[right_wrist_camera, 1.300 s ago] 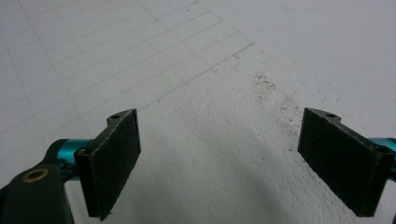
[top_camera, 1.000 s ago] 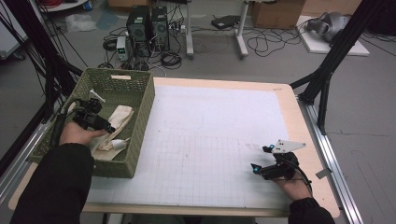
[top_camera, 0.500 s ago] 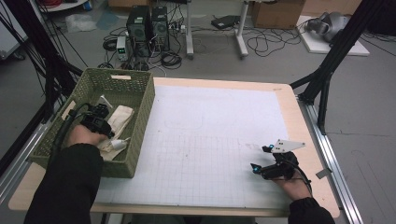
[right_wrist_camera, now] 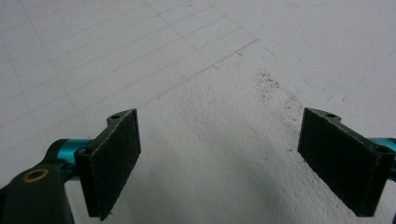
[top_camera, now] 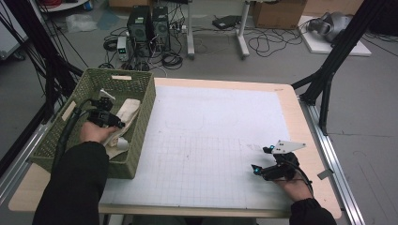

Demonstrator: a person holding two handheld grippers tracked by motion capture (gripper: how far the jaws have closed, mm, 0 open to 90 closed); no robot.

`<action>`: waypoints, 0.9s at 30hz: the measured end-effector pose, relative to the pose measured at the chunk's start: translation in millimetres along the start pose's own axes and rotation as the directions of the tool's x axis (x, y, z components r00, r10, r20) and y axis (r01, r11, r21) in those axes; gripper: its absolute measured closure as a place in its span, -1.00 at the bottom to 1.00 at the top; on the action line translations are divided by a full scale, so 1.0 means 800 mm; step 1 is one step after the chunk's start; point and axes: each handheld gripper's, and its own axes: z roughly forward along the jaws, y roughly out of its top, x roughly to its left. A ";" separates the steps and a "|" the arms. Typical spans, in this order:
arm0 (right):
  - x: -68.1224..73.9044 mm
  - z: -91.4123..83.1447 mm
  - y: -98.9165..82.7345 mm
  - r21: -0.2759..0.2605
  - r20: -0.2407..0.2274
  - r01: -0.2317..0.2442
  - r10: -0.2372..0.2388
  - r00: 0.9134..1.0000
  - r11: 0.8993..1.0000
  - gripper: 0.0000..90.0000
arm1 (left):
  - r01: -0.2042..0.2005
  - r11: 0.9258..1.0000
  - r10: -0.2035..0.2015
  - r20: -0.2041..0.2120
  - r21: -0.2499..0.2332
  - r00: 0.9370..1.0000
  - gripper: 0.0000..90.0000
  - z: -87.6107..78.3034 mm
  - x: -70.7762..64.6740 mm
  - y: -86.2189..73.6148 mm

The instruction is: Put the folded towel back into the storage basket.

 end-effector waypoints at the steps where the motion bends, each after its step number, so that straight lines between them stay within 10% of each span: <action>1: 0.000 0.000 0.000 -0.001 0.000 -0.001 0.001 1.000 1.000 -0.72 | -0.014 1.000 0.014 -0.007 -0.001 1.000 0.33 -0.003 0.000 0.000; 11: 0.001 0.000 0.001 0.001 -0.002 0.005 -0.005 1.000 1.000 -0.72 | -0.096 0.992 0.096 0.000 0.077 0.995 0.02 -0.038 0.000 -0.011; 18: 0.000 0.000 0.001 0.000 0.000 0.006 -0.006 1.000 1.000 -0.72 | -0.135 0.978 0.141 -0.029 0.161 0.990 0.27 -0.024 -0.007 -0.020; 23: 0.000 0.001 0.003 -0.001 -0.003 0.004 -0.004 1.000 1.000 -0.72 | -0.084 0.984 0.096 -0.067 0.154 0.993 0.81 -0.014 -0.005 -0.017; 27: 0.000 0.001 0.003 -0.001 -0.003 0.005 -0.005 1.000 1.000 -0.72 | -0.010 0.999 0.014 -0.118 0.039 0.993 0.85 -0.021 -0.002 -0.011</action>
